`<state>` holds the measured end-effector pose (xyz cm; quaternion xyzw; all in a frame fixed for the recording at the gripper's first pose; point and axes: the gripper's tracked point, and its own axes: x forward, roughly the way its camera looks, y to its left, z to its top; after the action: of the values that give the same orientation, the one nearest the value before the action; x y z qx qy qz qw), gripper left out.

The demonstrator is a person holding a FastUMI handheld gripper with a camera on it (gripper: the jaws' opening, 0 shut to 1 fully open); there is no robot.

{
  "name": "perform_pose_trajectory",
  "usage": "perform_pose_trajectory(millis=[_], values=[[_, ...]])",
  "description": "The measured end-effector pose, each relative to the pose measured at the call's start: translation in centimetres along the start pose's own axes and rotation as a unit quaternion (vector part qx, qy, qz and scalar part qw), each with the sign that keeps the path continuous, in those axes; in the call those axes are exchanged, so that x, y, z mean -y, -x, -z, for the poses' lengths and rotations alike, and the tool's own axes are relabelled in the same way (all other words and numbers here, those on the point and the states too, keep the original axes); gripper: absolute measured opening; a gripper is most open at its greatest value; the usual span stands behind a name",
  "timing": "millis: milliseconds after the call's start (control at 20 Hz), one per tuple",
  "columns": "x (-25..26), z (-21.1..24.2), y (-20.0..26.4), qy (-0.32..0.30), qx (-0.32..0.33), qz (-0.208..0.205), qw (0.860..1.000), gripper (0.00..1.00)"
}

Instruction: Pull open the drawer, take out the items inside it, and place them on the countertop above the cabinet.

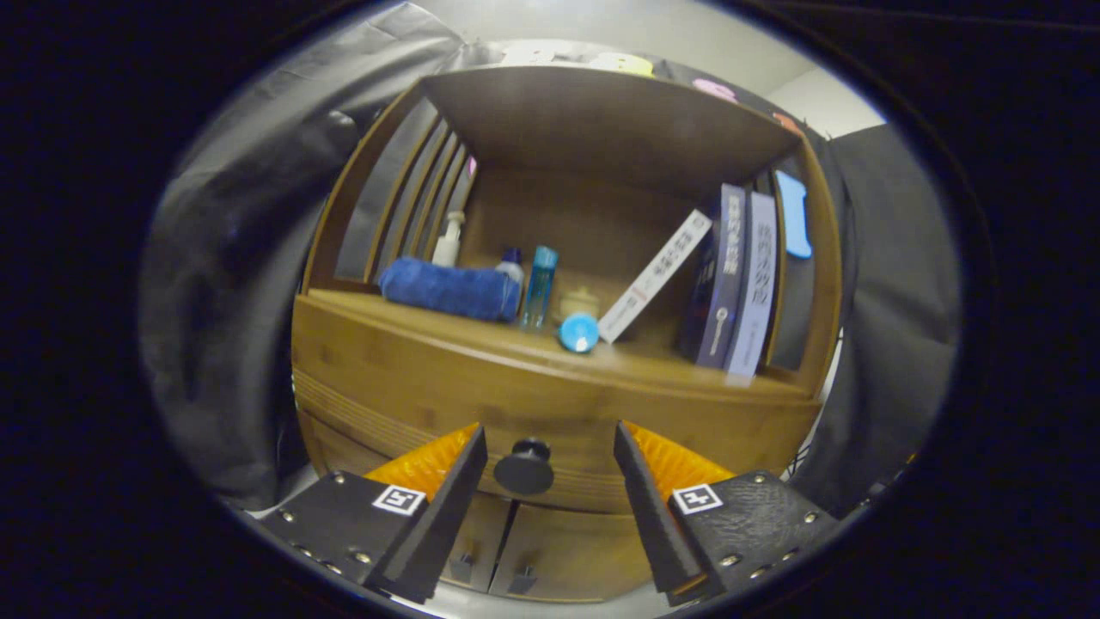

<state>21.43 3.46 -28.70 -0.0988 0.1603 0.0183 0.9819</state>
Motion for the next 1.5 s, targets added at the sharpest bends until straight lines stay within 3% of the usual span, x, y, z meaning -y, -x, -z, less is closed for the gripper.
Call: perform_pose_trajectory(millis=[150, 250, 350, 450, 700, 750, 900, 1100, 1500], values=[[-0.6, 1.5, -1.3, -0.005, -0.014, -0.005, 1.000, 0.83], [-1.1, 2.0, -2.3, -0.019, -0.025, -0.015, 0.999, 0.74], [-2.1, 1.9, -2.8, -0.038, -0.027, -0.022, 0.999, 0.59], [-1.8, 1.7, -3.0, -0.034, -0.022, -0.001, 0.999, 0.45], [-1.9, 2.2, -2.9, -0.069, -0.043, -0.017, 0.997, 0.41], [-1.9, 2.1, -2.9, -0.071, -0.049, -0.018, 0.996, 0.32], [-1.7, 2.3, -2.8, -0.067, -0.057, -0.012, 0.996, 0.26], [-1.7, 2.4, -1.5, -0.071, -0.063, -0.018, 0.995, 0.26], [-1.7, 2.7, 6.4, -0.079, -0.065, -0.028, 0.994, 0.26]])
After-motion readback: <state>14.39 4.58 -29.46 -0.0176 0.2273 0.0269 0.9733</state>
